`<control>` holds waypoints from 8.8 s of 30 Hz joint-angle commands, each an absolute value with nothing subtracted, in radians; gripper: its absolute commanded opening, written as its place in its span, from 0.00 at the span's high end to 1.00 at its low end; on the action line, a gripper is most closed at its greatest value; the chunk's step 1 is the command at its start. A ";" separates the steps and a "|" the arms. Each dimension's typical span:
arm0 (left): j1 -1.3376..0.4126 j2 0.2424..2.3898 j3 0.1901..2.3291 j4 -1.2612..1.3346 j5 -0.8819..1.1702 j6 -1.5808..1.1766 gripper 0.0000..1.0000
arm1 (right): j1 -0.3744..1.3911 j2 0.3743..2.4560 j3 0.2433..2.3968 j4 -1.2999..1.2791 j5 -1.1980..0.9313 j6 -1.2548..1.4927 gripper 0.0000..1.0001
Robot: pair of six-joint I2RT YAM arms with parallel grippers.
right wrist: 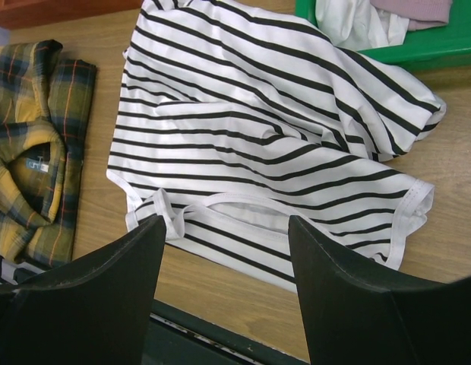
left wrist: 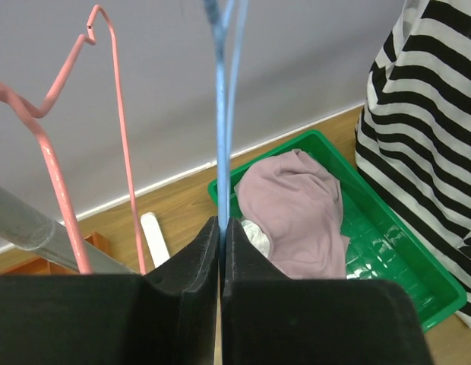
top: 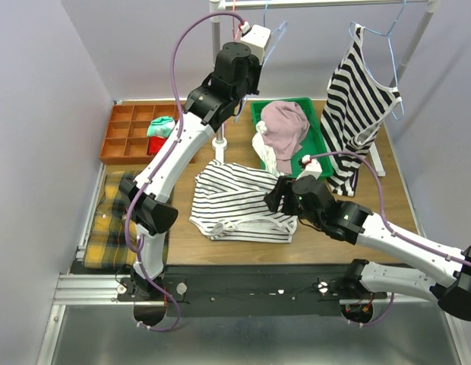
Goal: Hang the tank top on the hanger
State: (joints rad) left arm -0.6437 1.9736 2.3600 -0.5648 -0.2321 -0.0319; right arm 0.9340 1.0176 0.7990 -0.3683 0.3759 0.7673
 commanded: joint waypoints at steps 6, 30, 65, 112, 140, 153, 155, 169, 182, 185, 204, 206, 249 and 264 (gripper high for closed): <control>-0.649 1.990 2.418 -0.512 -0.264 -0.028 1.00 | 0.934 0.994 0.811 -0.391 0.388 0.769 0.26; -0.653 1.752 2.102 -0.365 -0.212 -0.005 1.00 | 0.934 0.977 0.856 -0.480 0.523 0.736 0.26; -0.914 0.973 1.201 -0.698 -0.193 -0.110 1.00 | 0.933 1.132 0.789 -0.469 0.359 0.732 0.37; -1.138 1.006 1.176 -1.005 -0.015 -0.041 1.00 | 0.933 0.988 0.560 -0.538 0.446 0.983 0.97; -1.137 1.022 1.105 -0.611 -0.050 -0.090 1.00 | 0.933 0.951 0.908 -0.695 0.552 0.801 0.92; -1.135 1.084 1.037 -0.425 -0.058 -0.130 1.00 | 0.933 0.865 0.939 -0.742 0.561 0.784 0.87; -1.135 1.089 1.028 -0.379 -0.018 -0.132 1.00 | 0.933 0.891 0.948 -0.755 0.581 0.775 0.83; -1.137 1.219 0.859 0.044 -0.052 -0.301 1.00 | 0.934 0.818 0.940 -0.634 0.546 0.600 0.37; -1.121 1.318 0.897 0.080 -0.003 -0.287 1.00 | 0.931 0.962 0.856 -0.377 0.528 0.511 0.45; -1.118 1.315 0.894 0.078 -0.003 -0.290 1.00 | 0.933 0.979 0.818 -0.353 0.548 0.523 0.48; -1.111 1.280 0.899 0.008 -0.126 -0.382 0.32 | 0.934 1.041 0.736 -0.307 0.753 0.583 0.99; -1.109 1.255 0.897 -0.033 -0.168 -0.412 0.29 | 0.933 1.052 0.733 -0.314 0.790 0.615 0.99; -0.850 1.236 0.574 -0.066 -0.310 -1.288 0.50 | 0.934 1.193 0.798 -0.440 0.977 0.962 0.99; -0.850 1.308 0.555 -0.005 -0.271 -1.316 0.61 | 0.934 1.212 0.798 -0.437 0.976 0.965 0.99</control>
